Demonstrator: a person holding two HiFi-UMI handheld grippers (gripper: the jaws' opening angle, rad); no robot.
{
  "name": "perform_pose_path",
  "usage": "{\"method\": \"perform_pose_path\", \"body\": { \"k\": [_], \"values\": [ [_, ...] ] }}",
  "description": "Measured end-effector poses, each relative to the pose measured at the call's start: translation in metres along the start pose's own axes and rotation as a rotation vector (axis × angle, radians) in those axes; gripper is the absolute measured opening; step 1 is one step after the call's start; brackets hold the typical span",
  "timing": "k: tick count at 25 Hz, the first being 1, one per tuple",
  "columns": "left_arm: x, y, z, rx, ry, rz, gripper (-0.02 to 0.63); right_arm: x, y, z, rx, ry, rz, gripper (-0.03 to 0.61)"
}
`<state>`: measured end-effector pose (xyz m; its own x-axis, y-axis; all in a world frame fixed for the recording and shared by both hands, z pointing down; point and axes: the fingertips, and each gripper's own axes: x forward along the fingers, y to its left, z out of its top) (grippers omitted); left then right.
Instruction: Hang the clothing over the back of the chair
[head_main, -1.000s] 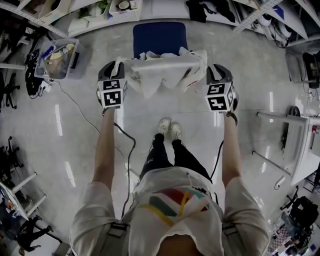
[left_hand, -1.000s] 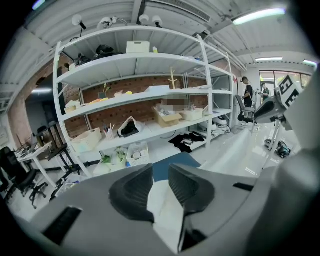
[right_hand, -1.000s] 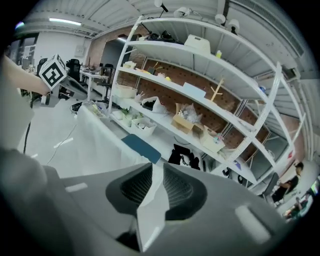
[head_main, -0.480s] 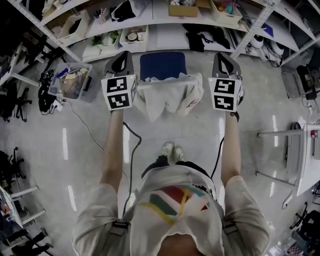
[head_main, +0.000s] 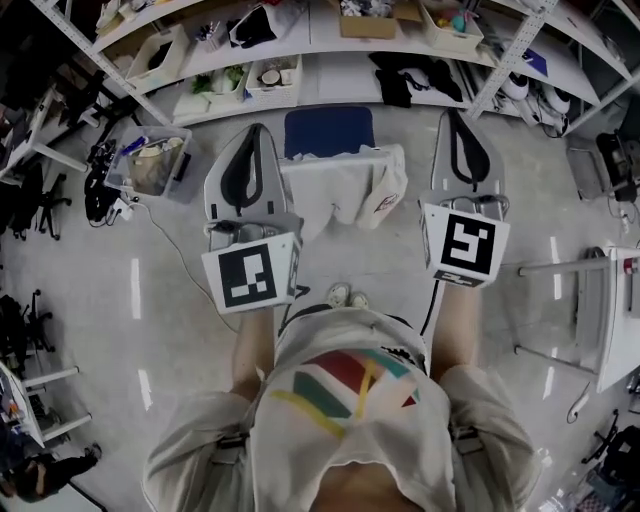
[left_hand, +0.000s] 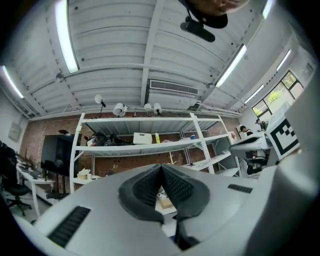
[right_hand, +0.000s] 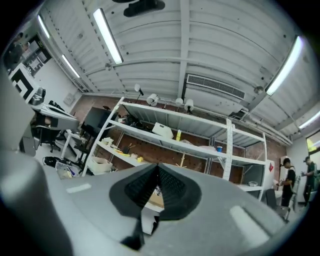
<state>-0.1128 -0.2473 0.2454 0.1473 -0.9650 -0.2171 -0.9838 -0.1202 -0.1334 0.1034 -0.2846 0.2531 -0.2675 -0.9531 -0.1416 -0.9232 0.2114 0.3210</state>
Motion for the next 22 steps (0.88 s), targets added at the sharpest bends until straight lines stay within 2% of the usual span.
{"method": "perform_pose_path", "body": {
  "k": [3,6,9,12,22],
  "values": [
    [-0.022,-0.002,-0.003,-0.036,0.000,0.021,0.014,-0.026,0.008,-0.001,-0.016,-0.013,0.011,0.006],
    [-0.030,-0.001,-0.016,-0.029,0.038,0.038,0.014,-0.044,0.015,-0.018,-0.044,0.031,0.023,0.006],
    [-0.035,0.004,-0.021,-0.006,0.052,0.061,0.014,-0.055,0.034,-0.038,-0.015,0.074,0.085,0.006],
    [-0.041,0.009,-0.023,-0.003,0.056,0.071,0.014,-0.065,0.047,-0.049,0.033,0.106,0.105,0.005],
    [-0.041,0.014,-0.029,0.000,0.070,0.076,0.014,-0.061,0.051,-0.040,0.050,0.096,0.108,0.005]
  ]
}}
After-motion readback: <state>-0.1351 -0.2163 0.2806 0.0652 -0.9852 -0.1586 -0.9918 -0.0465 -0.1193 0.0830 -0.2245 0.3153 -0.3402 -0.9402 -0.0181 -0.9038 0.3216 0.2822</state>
